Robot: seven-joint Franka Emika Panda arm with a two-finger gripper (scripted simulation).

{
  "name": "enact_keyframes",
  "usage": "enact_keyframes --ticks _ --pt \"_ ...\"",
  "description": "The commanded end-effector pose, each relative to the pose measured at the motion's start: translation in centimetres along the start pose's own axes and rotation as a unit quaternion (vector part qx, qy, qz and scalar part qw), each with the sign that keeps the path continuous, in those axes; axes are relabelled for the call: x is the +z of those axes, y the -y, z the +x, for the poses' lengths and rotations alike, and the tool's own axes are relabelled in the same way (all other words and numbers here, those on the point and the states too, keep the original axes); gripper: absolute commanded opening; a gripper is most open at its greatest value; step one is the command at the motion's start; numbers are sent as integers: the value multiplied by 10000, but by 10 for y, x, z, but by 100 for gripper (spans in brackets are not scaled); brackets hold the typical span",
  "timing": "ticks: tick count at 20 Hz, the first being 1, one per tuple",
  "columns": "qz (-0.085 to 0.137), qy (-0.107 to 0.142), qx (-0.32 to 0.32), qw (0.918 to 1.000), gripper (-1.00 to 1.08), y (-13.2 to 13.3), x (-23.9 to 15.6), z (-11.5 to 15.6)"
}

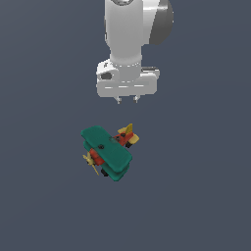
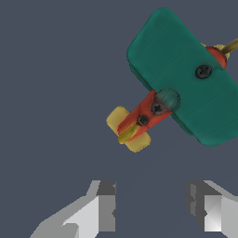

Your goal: Pick up the object and move it to a goal position.

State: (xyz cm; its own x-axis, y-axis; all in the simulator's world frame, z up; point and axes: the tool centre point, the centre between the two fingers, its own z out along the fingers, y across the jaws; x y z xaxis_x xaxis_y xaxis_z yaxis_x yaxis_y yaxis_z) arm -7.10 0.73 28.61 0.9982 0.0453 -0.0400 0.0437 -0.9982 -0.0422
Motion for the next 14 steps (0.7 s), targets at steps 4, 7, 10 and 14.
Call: enact_keyframes --ticks 4,7,10,14 --pt "261 175 8 9995 28 -9 28 -2" --pt "459 283 21 9985 28 -14 47 -4" --pt "676 384 44 9970 28 -20 67 -7" --pt "978 496 87 9939 28 -28 93 -12"
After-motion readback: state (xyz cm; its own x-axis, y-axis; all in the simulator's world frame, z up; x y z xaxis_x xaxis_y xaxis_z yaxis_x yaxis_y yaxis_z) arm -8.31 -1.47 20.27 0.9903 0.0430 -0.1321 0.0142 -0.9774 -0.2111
